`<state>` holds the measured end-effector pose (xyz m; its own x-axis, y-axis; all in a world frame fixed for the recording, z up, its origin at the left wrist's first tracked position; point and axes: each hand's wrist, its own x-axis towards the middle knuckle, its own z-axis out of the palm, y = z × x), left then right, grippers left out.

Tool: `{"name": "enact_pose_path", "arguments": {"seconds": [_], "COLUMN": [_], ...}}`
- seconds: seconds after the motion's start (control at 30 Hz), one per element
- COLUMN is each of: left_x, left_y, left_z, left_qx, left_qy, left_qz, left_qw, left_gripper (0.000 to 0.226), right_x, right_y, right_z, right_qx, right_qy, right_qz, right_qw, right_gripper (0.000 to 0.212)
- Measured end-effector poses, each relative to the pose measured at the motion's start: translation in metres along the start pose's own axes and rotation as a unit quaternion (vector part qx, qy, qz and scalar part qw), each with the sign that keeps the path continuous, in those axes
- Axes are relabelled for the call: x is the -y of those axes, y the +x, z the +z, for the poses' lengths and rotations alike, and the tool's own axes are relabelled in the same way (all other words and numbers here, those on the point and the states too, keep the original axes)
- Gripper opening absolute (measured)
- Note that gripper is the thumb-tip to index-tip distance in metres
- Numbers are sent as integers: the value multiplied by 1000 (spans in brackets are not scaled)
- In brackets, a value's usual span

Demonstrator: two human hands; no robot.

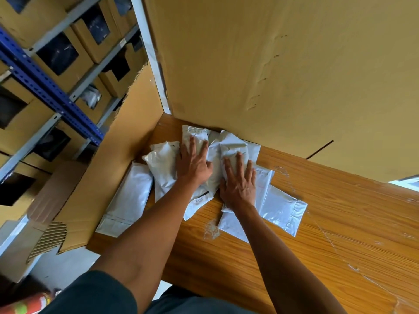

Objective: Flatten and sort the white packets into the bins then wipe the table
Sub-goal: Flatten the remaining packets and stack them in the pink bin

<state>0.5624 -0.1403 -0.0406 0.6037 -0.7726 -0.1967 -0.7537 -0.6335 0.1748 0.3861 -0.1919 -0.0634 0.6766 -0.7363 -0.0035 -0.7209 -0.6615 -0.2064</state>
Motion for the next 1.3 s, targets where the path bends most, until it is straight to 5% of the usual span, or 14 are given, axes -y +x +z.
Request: {"name": "enact_pose_path", "arguments": {"seconds": [0.7, 1.3], "left_x": [-22, -218], "left_y": [-64, -184], "left_z": [-38, 0], "left_qx": [-107, -43], "left_qy": [-32, -62], "left_qz": [46, 273], "left_qw": [993, 959], "left_gripper": [75, 75], "right_x": [-3, -172], "right_y": [-18, -189], "right_z": [-49, -109], "right_qx": [-49, -94], "right_qy": [37, 15], "right_qz": [4, 251], "right_qw": [998, 963], "right_gripper": [67, 81]}}
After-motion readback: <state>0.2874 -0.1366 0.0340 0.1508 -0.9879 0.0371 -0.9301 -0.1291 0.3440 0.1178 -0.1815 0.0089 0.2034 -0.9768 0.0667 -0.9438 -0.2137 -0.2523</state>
